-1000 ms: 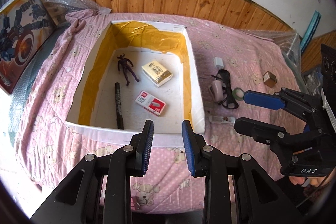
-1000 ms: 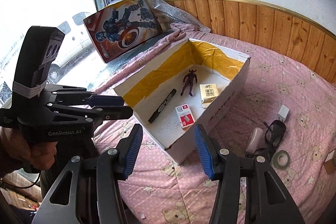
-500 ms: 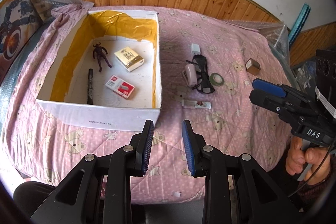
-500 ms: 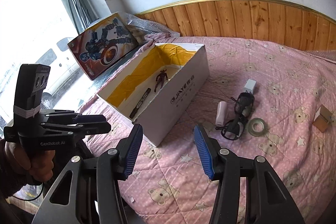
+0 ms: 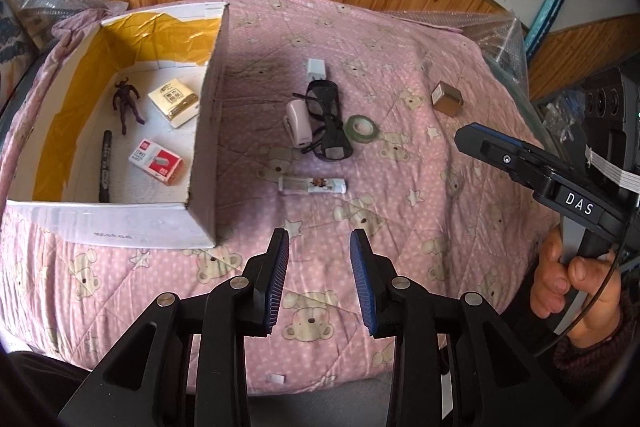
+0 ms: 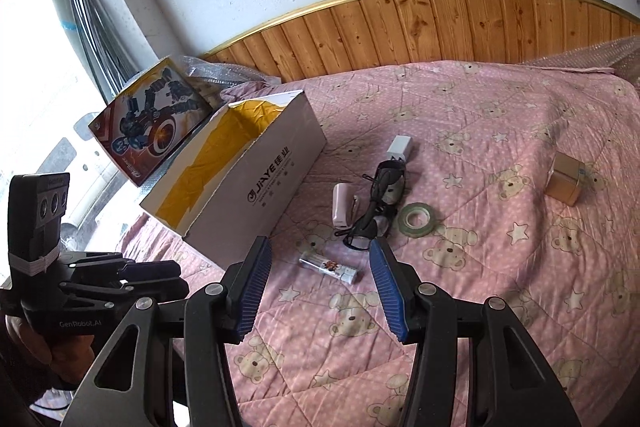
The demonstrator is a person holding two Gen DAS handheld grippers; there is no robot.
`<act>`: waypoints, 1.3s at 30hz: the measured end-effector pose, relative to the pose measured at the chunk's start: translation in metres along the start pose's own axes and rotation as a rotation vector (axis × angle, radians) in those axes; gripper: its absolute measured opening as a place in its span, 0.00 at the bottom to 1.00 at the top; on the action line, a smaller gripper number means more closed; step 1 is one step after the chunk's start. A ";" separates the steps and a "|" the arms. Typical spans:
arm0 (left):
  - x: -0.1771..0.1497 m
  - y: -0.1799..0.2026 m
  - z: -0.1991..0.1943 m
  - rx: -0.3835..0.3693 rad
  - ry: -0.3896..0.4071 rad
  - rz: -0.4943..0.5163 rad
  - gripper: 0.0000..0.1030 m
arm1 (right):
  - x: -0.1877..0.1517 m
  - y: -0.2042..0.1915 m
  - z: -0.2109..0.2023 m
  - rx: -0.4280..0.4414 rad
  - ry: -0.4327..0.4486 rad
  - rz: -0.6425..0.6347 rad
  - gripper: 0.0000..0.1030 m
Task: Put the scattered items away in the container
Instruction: 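Move both open grippers back toward the items on the bedspread, then grasp the clear tube with the left gripper while the right grasps the green tape roll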
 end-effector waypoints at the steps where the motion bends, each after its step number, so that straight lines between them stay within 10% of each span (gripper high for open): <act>1: 0.001 0.002 0.004 -0.001 -0.005 0.001 0.34 | -0.001 0.004 0.001 -0.005 -0.004 0.009 0.51; 22: 0.011 -0.005 0.150 -0.030 -0.203 -0.214 0.43 | -0.007 0.059 0.056 -0.110 -0.127 0.066 0.51; 39: 0.052 -0.015 0.184 0.059 -0.068 -0.167 0.47 | 0.004 0.103 0.177 -0.249 -0.330 -0.086 0.42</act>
Point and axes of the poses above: each gripper's, at about its wrist camera, not at the fingertips, and z roughly the way its jaws point, y to its right, x to its top, the point moved 6 cm from there along z, roughly the way its jaws point
